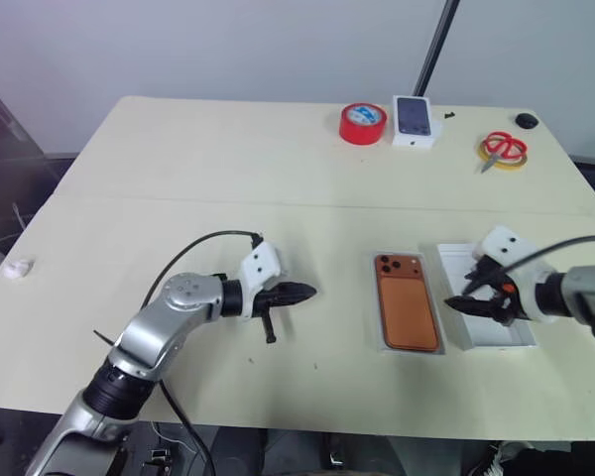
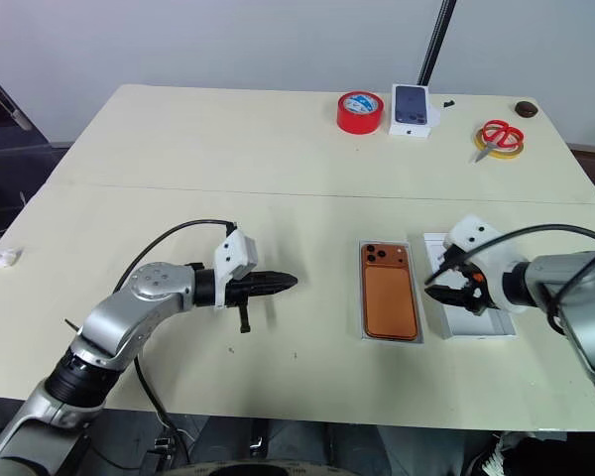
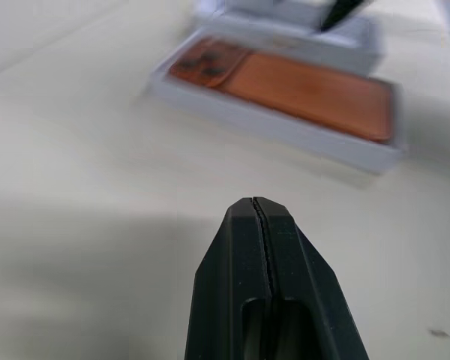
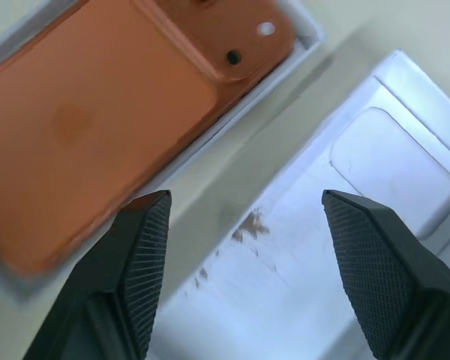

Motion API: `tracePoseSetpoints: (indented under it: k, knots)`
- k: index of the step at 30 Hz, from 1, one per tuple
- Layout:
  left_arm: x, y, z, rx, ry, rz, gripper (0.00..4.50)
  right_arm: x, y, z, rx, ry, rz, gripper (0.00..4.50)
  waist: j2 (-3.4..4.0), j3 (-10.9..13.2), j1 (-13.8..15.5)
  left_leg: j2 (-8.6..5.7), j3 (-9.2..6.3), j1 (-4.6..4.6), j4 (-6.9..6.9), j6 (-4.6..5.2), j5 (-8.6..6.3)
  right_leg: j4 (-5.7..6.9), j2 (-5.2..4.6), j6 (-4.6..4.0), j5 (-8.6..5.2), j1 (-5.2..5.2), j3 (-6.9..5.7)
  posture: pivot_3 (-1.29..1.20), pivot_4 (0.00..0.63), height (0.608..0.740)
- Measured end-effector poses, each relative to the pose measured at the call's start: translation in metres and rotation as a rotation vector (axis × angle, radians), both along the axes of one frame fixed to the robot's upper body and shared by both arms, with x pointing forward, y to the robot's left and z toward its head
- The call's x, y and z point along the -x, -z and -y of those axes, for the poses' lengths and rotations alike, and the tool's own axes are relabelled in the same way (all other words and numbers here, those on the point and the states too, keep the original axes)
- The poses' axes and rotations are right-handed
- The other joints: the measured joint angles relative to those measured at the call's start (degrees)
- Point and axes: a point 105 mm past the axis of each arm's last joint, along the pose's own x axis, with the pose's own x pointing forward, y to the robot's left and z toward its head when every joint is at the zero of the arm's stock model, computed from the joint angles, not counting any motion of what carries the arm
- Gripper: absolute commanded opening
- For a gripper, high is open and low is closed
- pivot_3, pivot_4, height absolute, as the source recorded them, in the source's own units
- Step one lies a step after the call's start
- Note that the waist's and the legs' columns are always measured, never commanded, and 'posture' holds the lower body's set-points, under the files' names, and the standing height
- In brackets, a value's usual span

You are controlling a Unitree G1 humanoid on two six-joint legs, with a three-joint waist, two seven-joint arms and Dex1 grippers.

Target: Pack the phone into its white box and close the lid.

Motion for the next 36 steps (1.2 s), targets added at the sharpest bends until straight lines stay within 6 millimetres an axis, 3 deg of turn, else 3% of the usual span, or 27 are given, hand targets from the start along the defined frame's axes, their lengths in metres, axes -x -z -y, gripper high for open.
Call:
tracePoseSetpoints:
  k: [6, 7, 10, 11, 14, 21, 23, 27, 29, 31, 36]
  knots:
    - [0.011, -0.006, 0.002, 0.018, 0.106, 0.09, 0.0, -0.003, 0.012, 0.008, -0.018, 0.212, -0.064, 3.33, 0.01, 0.0, 0.0, -0.01, 0.0, -0.03, -0.01, 0.04, -0.02, -0.01, 0.04, 0.01, 0.0, -0.03, -0.01, 0.0, 0.15, 0.732]
    - [0.012, -0.006, 0.002, 0.021, 0.115, 0.096, 0.0, -0.001, 0.015, 0.01, -0.017, 0.236, -0.081, 3.1, 0.01, 0.0, 0.0, -0.01, 0.0, -0.03, -0.01, 0.04, -0.02, 0.0, 0.04, 0.01, 0.0, -0.03, -0.01, 0.0, 0.15, 0.732]
    - [0.016, -0.005, 0.004, 0.029, 0.141, 0.093, 0.0, 0.003, 0.022, 0.006, -0.028, 0.277, -0.117, 2.01, 0.01, 0.0, -0.1, -0.01, 0.0, -0.03, -0.01, 0.05, -0.03, 0.0, 0.06, 0.01, 0.0, -0.03, -0.01, 0.0, 0.15, 0.732]
    - [0.017, -0.005, 0.005, 0.033, 0.147, 0.099, 0.0, 0.004, 0.022, 0.005, -0.026, 0.28, -0.121, 1.35, 0.02, 0.0, -0.1, -0.02, 0.0, -0.02, -0.01, 0.05, -0.03, 0.0, 0.07, 0.01, 0.01, -0.03, -0.01, 0.0, 0.15, 0.732]
    - [0.018, -0.003, 0.008, 0.033, 0.159, 0.103, 0.0, 0.005, 0.023, 0.003, -0.034, 0.297, -0.119, 0.06, 0.02, 0.0, -0.1, -0.05, 0.0, -0.03, -0.01, 0.06, -0.03, 0.0, 0.09, 0.02, 0.01, -0.03, -0.01, 0.0, 0.15, 0.732]
    - [0.015, 0.003, 0.012, 0.04, 0.153, 0.086, 0.0, -0.002, 0.014, 0.0, -0.147, 0.328, -0.061, 0.06, 0.02, 0.0, -0.4, -0.04, 0.0, -0.02, -0.01, 0.06, -0.04, 0.01, 0.11, 0.02, 0.01, -0.04, 0.0, 0.0, 0.15, 0.732]
    - [0.011, 0.004, 0.01, 0.05, 0.126, 0.079, 0.0, -0.01, -0.002, 0.001, -0.212, 0.342, -0.002, 0.06, 0.04, 0.0, -0.6, -0.04, 0.02, -0.01, -0.01, 0.06, -0.04, 0.03, 0.11, 0.02, 0.01, -0.04, 0.01, 0.0, 0.15, 0.732]
    - [-0.014, 0.001, -0.007, 0.086, -0.017, 0.073, 0.0, -0.028, -0.057, -0.011, -0.423, 0.266, 0.139, 0.06, 0.04, 0.0, -1.2, 0.01, -0.03, -0.02, -0.01, 0.07, -0.04, 0.09, 0.16, 0.02, 0.01, -0.06, -0.03, 0.0, 0.15, 0.732]
    - [-0.029, -0.001, -0.017, 0.1, -0.099, 0.073, 0.0, -0.029, -0.074, -0.026, -0.534, 0.18, 0.144, 0.06, 0.04, 0.0, -1.3, 0.02, -0.03, -0.02, -0.02, 0.07, -0.04, 0.09, 0.16, 0.02, 0.01, -0.06, -0.03, 0.0, 0.15, 0.732]
    - [-0.041, -0.003, -0.024, 0.117, -0.16, 0.072, 0.0, -0.028, -0.077, -0.047, -0.655, 0.093, 0.096, 0.06, 0.03, 0.0, -1.4, 0.03, -0.01, -0.03, -0.02, 0.08, -0.04, 0.1, 0.15, 0.02, 0.01, -0.05, -0.02, 0.0, 0.15, 0.732]
    - [-0.058, -0.009, -0.031, 0.167, -0.244, 0.085, 0.0, -0.009, -0.058, -0.109, -0.904, -0.029, -0.108, 0.06, -0.01, 0.0, -1.4, 0.09, -0.02, -0.18, 0.06, 0.15, -0.08, 0.13, 0.07, 0.05, 0.01, -0.14, -0.06, 0.0, 0.15, 0.732]
